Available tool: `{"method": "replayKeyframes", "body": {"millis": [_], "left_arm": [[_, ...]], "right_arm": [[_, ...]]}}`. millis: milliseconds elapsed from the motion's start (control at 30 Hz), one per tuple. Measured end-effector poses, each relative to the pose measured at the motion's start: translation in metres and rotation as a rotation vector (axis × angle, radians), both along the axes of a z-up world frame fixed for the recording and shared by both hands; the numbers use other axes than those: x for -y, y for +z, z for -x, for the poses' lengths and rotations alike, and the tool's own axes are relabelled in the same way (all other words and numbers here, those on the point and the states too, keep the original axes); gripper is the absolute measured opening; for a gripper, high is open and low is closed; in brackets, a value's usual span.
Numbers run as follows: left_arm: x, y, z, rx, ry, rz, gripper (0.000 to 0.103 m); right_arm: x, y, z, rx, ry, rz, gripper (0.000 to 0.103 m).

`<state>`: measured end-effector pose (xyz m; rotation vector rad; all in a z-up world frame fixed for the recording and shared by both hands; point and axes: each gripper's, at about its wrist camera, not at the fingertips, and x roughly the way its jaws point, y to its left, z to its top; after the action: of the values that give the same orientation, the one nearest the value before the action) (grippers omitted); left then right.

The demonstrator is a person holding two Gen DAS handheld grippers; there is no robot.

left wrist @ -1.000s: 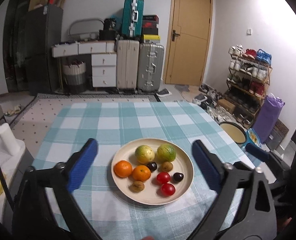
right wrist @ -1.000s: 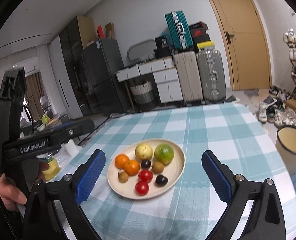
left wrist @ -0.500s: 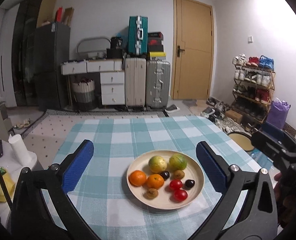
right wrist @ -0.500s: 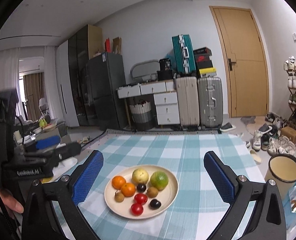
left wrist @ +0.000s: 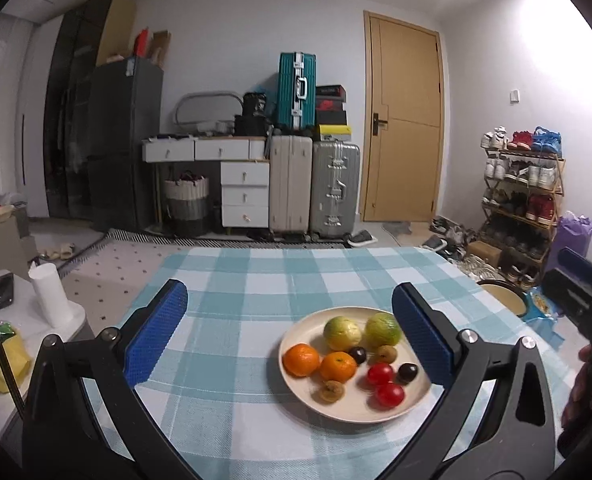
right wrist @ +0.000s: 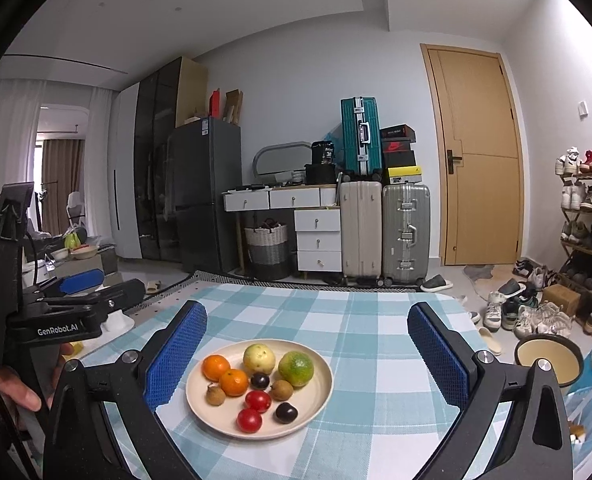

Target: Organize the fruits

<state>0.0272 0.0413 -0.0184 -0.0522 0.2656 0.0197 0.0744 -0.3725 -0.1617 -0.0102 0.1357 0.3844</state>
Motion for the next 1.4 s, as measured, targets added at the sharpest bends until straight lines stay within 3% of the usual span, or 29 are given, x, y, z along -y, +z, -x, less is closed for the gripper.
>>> {"method": "replayKeyframes", "body": {"millis": [267,667,833,1200,1400], "left_arm": [[-0.009,-0.026,-0.005,-0.022,0.012,0.005,0.102],[-0.009,-0.07,-0.02,-0.106,0.013,-0.02,0.102],[-0.007,-0.084,-0.026,-0.121,0.027,-0.04,0.102],[-0.008,-0.082,-0.02,-0.095,0.06,-0.041,0.102],[-0.008,-0.083,-0.017,-0.059,0.062,-0.036,0.102]], "right_arm": [[0.006,-0.018,0.003,-0.012,-0.019,-0.003,0.103],[0.006,-0.047,0.0,-0.019,-0.017,0.075,0.103],[0.008,-0.06,-0.007,-0.059,-0.004,0.073,0.103],[0.002,-0.068,-0.027,-0.147,0.041,0.093,0.103],[0.005,-0.068,-0.025,-0.127,0.041,0.07,0.103]]}}
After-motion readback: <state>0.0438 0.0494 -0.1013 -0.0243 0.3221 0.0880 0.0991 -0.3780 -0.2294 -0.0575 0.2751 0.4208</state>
